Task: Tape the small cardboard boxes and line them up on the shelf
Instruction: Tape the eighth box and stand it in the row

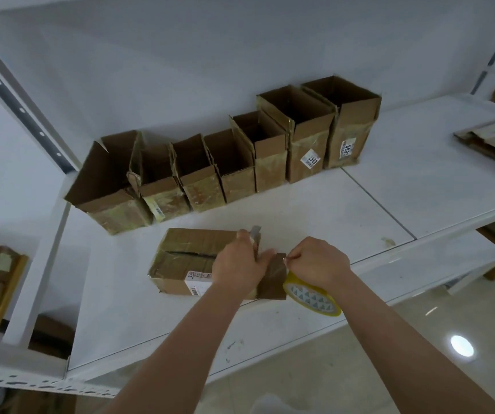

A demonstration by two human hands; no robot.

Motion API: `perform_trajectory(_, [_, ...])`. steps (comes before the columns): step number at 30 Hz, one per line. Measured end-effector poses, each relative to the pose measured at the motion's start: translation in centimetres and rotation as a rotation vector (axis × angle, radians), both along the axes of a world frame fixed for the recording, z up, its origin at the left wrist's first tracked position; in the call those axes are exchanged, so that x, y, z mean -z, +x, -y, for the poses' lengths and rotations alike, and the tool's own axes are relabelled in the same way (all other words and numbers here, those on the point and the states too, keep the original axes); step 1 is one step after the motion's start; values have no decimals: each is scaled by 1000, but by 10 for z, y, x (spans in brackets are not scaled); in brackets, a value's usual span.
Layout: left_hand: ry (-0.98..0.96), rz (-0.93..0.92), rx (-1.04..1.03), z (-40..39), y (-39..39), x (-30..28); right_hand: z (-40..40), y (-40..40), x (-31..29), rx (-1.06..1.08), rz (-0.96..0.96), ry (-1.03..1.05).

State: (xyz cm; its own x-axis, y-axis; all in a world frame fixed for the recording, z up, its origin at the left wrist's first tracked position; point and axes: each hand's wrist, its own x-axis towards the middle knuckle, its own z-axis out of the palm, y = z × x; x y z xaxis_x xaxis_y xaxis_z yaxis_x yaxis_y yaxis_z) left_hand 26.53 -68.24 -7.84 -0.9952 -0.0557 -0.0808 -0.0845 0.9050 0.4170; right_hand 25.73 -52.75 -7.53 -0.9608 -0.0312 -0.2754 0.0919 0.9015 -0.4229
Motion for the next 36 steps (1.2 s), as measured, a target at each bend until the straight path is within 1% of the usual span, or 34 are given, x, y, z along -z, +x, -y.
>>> perform_trajectory(2, [-112, -33, -77, -11, 3, 10, -4, 1, 1, 11, 1, 2])
perform_trajectory(4, [-154, -57, -98, -13, 1, 15, -13, 1, 0, 21, 4, 19])
perform_trajectory(6, [-133, -50, -102, -13, -1, 14, -22, -1, -2, 41, -14, -1])
perform_trajectory(9, [-99, -26, -70, -11, -4, 10, -29, -6, -7, 70, -74, -101])
perform_trajectory(11, [-95, -15, 32, -1, -3, 7, -30, -9, -10, 80, -111, -150])
perform_trajectory(14, [-34, -1, 290, 33, 8, 0, -31, -11, -16, 75, -115, -232])
perform_trajectory(16, [-80, 27, 439, 62, 16, -8, -28, -14, -20, 48, -85, -322])
perform_trajectory(18, [-182, 46, 499, 88, 22, -16, -19, -14, -25, 12, -50, -440])
perform_trajectory(20, [-232, 79, 474, 106, 26, -22, -7, -12, -30, -28, -19, -523])
perform_trajectory(21, [-220, 99, 451, 111, 27, -25, -1, -11, -32, -48, -8, -550])
perform_trajectory(22, [-165, 99, 417, 114, 29, -27, 4, -10, -34, -65, -1, -574])
perform_trajectory(23, [-45, 55, 345, 112, 31, -27, 8, -9, -35, -83, 5, -599])
perform_trajectory(24, [131, -22, 213, 108, 32, -27, 11, -8, -37, -104, 12, -624])
perform_trajectory(26, [592, -159, -126, 88, 36, -34, 18, -6, -42, -141, 24, -664])
perform_trajectory(27, [773, -184, -222, 76, 38, -38, 22, -5, -44, -154, 24, -671])
perform_trajectory(28, [848, -197, -247, 65, 38, -40, 25, -5, -46, -165, 21, -670])
perform_trajectory(29, [859, -202, -230, 55, 39, -42, 28, -3, -47, -176, 15, -666])
perform_trajectory(30, [823, -208, -195, 46, 40, -43, 30, -2, -49, -187, 9, -659])
perform_trajectory(33, [555, -265, -165, 35, 38, -41, 35, 2, -51, -195, -18, -634])
perform_trajectory(34, [506, -281, -163, 35, 37, -38, 36, 3, -51, -191, -23, -625])
perform_trajectory(36, [503, -295, -141, 35, 36, -33, 36, 4, -51, -193, -18, -608])
